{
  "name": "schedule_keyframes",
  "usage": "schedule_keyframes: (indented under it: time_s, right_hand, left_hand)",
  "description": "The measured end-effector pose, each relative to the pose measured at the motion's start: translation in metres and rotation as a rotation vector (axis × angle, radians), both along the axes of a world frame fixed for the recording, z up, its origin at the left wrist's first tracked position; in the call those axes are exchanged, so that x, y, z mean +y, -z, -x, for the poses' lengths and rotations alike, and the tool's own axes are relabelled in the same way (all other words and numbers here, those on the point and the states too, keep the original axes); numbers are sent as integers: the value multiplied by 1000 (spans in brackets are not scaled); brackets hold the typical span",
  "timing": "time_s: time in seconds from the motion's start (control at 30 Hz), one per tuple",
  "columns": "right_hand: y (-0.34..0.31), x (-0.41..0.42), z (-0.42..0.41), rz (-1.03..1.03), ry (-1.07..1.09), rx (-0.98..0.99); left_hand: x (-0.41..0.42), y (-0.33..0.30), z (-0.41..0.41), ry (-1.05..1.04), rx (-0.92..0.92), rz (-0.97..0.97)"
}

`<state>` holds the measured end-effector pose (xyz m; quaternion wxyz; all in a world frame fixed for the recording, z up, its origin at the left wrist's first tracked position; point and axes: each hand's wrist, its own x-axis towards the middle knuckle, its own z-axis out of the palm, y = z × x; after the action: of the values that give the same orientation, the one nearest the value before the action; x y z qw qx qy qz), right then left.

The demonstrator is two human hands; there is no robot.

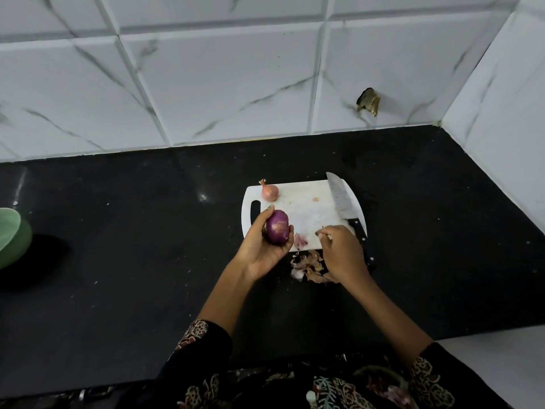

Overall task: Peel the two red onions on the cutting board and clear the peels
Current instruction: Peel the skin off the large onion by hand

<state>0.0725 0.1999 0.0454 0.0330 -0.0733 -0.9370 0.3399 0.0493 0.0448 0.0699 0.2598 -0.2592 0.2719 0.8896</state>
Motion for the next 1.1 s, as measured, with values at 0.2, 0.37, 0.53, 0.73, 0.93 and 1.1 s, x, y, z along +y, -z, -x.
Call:
schedule_keyframes:
  time_s: [0.2, 0.37, 0.53, 0.73, 0.93, 1.1]
  right_hand:
    - [-18, -6, -1, 70, -9, 108]
    - [-39, -22, -3, 460, -61, -26]
    - [-36, -30, -2, 417, 25, 60]
    - [-37, -32, -2, 415, 21, 67]
    - [-26, -23, 2, 558, 78, 31]
    - [-8, -8, 3, 209, 0, 61]
  left_hand:
    - [6, 2, 0, 12, 14, 97]
    - [13, 9, 2, 47, 127, 215]
    - [18, 12, -1, 55, 210, 238]
    - [19, 16, -1, 31, 230, 264]
    - [16, 7, -2, 15, 119, 222]
    - [9, 7, -3, -10, 29, 44]
